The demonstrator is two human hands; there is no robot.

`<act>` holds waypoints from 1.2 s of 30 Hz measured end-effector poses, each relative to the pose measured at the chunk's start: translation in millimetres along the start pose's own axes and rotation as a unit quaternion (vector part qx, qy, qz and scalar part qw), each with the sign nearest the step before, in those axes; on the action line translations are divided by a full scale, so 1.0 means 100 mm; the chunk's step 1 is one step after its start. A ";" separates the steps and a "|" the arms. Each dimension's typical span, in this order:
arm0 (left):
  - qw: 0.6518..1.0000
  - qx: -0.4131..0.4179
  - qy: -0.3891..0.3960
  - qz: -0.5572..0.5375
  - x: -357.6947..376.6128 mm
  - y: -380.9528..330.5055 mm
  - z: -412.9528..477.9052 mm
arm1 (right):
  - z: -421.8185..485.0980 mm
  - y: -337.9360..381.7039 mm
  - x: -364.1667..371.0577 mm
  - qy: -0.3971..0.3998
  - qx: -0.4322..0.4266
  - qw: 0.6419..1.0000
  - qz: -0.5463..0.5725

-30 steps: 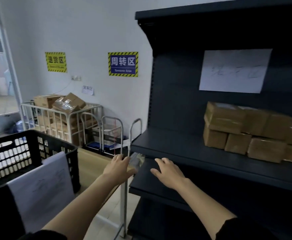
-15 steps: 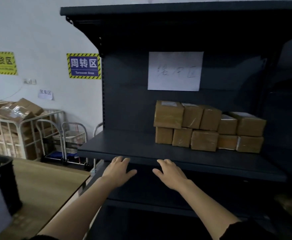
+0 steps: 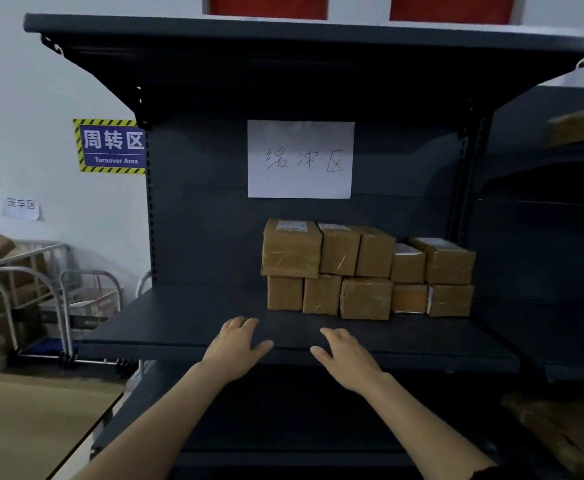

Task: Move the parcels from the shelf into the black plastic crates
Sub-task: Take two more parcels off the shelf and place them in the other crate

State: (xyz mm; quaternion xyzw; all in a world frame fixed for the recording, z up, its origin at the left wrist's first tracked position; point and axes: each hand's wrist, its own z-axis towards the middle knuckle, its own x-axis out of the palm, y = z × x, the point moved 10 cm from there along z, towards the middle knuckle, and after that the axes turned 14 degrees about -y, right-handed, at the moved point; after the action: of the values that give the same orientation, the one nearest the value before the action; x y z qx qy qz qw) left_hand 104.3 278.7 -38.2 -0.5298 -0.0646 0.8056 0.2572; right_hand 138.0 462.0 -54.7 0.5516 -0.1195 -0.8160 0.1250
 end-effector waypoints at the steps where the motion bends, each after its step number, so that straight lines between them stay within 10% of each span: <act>1: 1.000 -0.003 -0.006 -0.012 -0.01 0.01 0.08 | 0.06 -0.02 -0.02 -0.005 0.004 1.000 0.002; 19: 0.973 -0.041 -0.099 -0.203 -0.31 0.21 2.05 | 1.73 -0.02 -0.74 -0.191 0.088 0.976 0.050; 31: 0.858 -0.183 0.056 -0.477 0.10 -0.07 2.25 | 2.02 -0.17 -0.73 -0.201 0.172 0.943 0.200; 36: 0.843 -0.148 0.005 -0.517 -0.06 0.04 2.03 | 1.94 0.05 -0.69 -0.237 0.114 0.938 0.225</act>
State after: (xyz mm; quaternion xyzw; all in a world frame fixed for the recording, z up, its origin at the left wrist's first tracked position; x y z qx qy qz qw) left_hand -75.6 306.8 52.6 -0.4555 -0.4464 0.5340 0.5551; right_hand -16.9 491.3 77.1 0.3117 -0.3594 -0.8543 0.2095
